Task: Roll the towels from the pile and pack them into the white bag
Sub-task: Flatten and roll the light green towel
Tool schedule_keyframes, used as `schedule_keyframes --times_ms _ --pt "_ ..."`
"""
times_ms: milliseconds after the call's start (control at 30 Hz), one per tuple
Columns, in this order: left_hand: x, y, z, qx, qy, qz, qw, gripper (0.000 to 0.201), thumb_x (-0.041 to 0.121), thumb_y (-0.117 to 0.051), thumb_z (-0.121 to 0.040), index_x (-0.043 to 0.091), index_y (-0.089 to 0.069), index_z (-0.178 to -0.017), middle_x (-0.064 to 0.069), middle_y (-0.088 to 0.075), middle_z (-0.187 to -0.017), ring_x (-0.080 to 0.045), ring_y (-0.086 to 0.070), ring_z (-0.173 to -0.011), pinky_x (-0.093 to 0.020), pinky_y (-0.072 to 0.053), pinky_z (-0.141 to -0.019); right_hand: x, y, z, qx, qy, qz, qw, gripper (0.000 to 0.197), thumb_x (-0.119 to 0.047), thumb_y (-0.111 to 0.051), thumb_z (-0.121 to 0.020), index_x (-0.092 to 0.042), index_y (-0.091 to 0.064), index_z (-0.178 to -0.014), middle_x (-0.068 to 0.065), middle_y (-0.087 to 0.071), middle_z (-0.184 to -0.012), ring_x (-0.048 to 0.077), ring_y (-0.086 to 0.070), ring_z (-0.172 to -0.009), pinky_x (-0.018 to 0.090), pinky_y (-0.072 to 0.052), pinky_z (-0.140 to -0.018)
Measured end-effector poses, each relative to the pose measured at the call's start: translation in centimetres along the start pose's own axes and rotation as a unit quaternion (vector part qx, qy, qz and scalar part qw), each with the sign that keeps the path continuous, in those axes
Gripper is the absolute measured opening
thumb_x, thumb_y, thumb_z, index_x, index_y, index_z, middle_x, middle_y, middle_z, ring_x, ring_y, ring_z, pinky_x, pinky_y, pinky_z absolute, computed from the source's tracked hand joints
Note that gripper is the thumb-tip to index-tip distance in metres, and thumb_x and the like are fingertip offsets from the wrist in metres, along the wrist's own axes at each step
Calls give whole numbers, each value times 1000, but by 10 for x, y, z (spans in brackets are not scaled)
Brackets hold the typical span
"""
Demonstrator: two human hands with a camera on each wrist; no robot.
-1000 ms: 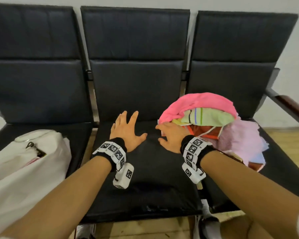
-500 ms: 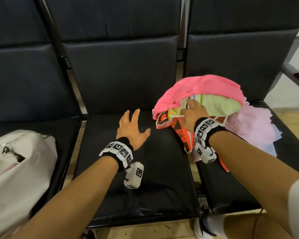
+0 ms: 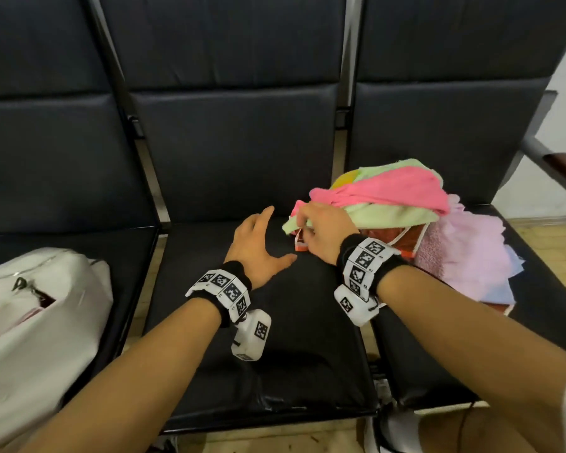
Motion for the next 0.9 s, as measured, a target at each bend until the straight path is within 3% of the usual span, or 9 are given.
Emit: schedule_keyframes --times_ms 67,133,233,267,400,533,633,733,900 --pt "9 18 8 26 -31 42 998 96 40 -79 -79 32 -21 -155 -3 -24 -159 -21 -23 -146 -41 -31 -117 -38 5 3 -14 58 -34 998 15 -5 -61 -83 -17 -56 -91 -1 -58 -92 18 -54 -79 36 -46 -71" --pt "18 40 19 55 -83 66 993 68 27 -77 -84 27 -43 -143 -2 -42 -148 -19 -41 -136 -41 -40 -111 -66 11 6 -34 89 -43 994 21 -3 -59 -83 -20 -48 -90 -6 -53 -86 15 -50 -73 30 -42 -66" --pt "26 72 41 65 -122 40 990 29 10 -65 -91 27 -57 -112 9 -61 -102 -16 -61 -98 -24 -48 -78 -97 25 11 -29 97 -49 994 27 -3 -57 -85 -22 -39 -90 -11 -44 -76 13 -46 -65 28 -34 -59" --pt "24 83 47 77 -124 30 989 28 4 -61 -90 25 -58 -108 9 -61 -94 -17 -62 -91 -24 -46 -72 -106 28 13 -17 98 -56 993 28 -2 -58 -84 -21 -39 -91 -10 -43 -79 15 -47 -67 29 -35 -59" --pt "17 136 71 176 -154 34 972 29 -7 -57 -86 12 -60 -107 1 -63 -91 -19 -61 -82 -38 -52 -74 -128 28 15 27 55 -56 997 35 -1 -65 -79 -20 -45 -102 -4 -46 -102 23 -53 -75 36 -44 -65" --pt "11 197 101 307 -132 65 940 24 -6 -49 -88 12 -53 -103 1 -59 -85 -17 -56 -73 -26 -44 -65 -127 8 9 -23 -43 -1 999 41 -6 -64 -82 -19 -46 -117 4 -56 -110 28 -61 -92 38 -50 -77" --pt "-10 236 119 380 -86 96 916 23 -4 -44 -90 18 -48 -97 5 -56 -82 -13 -52 -71 -14 -37 -59 -127 -3 12 -64 -68 47 995 34 -9 -63 -82 -22 -51 -112 2 -60 -107 29 -61 -101 34 -47 -79" --pt "-33 264 135 439 -26 122 890 17 2 -40 -93 17 -47 -98 4 -54 -81 -13 -49 -69 -21 -32 -57 -129 -1 13 -72 -72 77 992 19 -15 -47 -90 -20 -52 -108 6 -63 -106 35 -60 -100 40 -48 -81" --pt "-51 279 146 454 7 125 882 17 3 -38 -93 14 -49 -100 10 -49 -78 -3 -44 -66 -8 -35 -52 -147 39 8 6 -76 -28 997 15 -30 -43 -92 -18 -46 -101 7 -60 -94 36 -58 -86 44 -50 -79"
Point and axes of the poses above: each hand's wrist, its own z-axis away from the middle knuckle, its own y-axis out of the back of the hand, x = y × z, the point moved 6 cm from there along -z, towards the middle knuckle
